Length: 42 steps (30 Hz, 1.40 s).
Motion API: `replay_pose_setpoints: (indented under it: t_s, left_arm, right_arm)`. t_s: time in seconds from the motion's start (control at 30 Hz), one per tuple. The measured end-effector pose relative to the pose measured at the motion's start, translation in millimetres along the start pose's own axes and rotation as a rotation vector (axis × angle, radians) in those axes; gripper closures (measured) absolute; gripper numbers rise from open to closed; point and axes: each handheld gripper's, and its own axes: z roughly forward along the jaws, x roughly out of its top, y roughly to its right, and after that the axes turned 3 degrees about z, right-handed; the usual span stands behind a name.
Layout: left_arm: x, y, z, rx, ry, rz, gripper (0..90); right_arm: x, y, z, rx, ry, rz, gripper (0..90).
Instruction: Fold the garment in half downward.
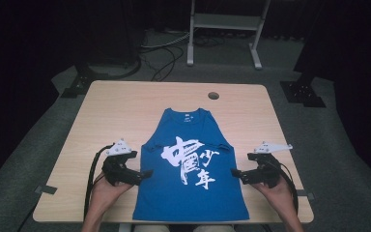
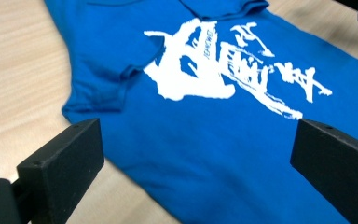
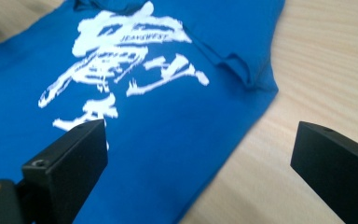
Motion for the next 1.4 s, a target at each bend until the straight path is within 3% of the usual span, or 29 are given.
replay_pose_setpoints:
  t_s: [0.27, 0.57, 0.9, 1.2, 1.4]
  left_arm:
    - [9.0, -10.8, 4.1, 0.031, 0.005, -0.001, 2.2]
    - [19.3, -17.4, 16.3, 0.035, 0.007, -0.002, 2.2]
    - [33.0, -22.5, 31.6, 0.03, 0.021, 0.001, 2.2]
    - [42.1, -26.7, 39.6, 0.01, 0.026, -0.009, 2.2]
    - [54.5, -27.6, 47.6, 0.003, 0.016, 0.006, 2.2]
  right_arm:
    - [16.3, 4.7, 12.7, -0.034, -0.001, -0.002, 3.8]
    - [29.2, 8.5, 23.3, -0.13, 0.007, 0.006, 3.8]
    - [46.1, 9.0, 30.3, -0.146, 0.027, 0.014, 3.8]
    - [58.7, 9.5, 37.7, -0.146, 0.037, 0.0, 3.7]
    - [67.8, 8.5, 45.8, -0.153, 0.035, -0.025, 3.8]
